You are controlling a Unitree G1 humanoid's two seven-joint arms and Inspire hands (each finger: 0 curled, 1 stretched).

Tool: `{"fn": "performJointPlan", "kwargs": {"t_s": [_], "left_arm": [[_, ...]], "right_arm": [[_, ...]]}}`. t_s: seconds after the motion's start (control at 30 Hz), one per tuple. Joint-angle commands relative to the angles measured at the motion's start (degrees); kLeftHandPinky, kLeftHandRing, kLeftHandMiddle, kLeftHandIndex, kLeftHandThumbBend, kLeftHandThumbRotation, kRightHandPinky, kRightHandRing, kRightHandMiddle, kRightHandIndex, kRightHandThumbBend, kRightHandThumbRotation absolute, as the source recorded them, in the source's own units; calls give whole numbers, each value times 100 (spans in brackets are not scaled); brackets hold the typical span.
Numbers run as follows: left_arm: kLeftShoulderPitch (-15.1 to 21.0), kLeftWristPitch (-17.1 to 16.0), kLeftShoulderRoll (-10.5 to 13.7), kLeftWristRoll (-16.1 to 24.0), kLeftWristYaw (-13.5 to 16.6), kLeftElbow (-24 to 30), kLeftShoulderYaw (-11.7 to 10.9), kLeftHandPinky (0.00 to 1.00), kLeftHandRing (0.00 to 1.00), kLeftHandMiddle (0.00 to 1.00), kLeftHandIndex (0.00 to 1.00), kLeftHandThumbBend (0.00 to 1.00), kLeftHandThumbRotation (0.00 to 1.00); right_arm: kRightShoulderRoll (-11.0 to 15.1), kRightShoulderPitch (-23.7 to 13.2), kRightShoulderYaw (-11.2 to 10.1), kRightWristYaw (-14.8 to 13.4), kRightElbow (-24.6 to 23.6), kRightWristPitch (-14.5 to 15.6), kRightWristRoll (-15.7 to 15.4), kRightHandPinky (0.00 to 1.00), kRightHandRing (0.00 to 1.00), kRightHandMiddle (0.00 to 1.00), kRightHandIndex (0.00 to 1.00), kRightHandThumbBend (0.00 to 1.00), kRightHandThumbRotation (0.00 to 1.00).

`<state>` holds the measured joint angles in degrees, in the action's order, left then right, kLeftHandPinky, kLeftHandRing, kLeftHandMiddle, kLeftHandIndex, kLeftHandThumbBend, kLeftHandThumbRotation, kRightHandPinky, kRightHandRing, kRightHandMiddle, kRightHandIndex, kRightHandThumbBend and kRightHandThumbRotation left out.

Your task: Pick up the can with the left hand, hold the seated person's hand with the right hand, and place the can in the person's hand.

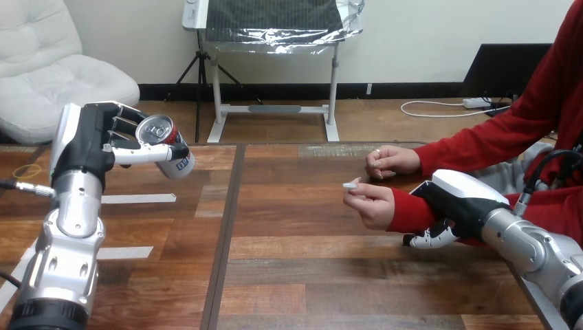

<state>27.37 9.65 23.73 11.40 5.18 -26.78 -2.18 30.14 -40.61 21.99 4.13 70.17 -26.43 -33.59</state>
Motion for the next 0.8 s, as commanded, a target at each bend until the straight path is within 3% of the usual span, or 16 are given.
{"fn": "performJointPlan", "kwargs": {"t_s": [0.0,0.77], "left_arm": [[246,-102,59,1,-3,352,-98,33,39,43,41,81,0],[245,-63,24,-30,-65,399,-87,33,39,43,41,81,0]], "right_arm": [[210,-274,-114,-71,-109,-133,101,35,40,47,51,44,6],[221,-225,-235,-222,-141,-275,269,34,39,46,49,45,9]]}}
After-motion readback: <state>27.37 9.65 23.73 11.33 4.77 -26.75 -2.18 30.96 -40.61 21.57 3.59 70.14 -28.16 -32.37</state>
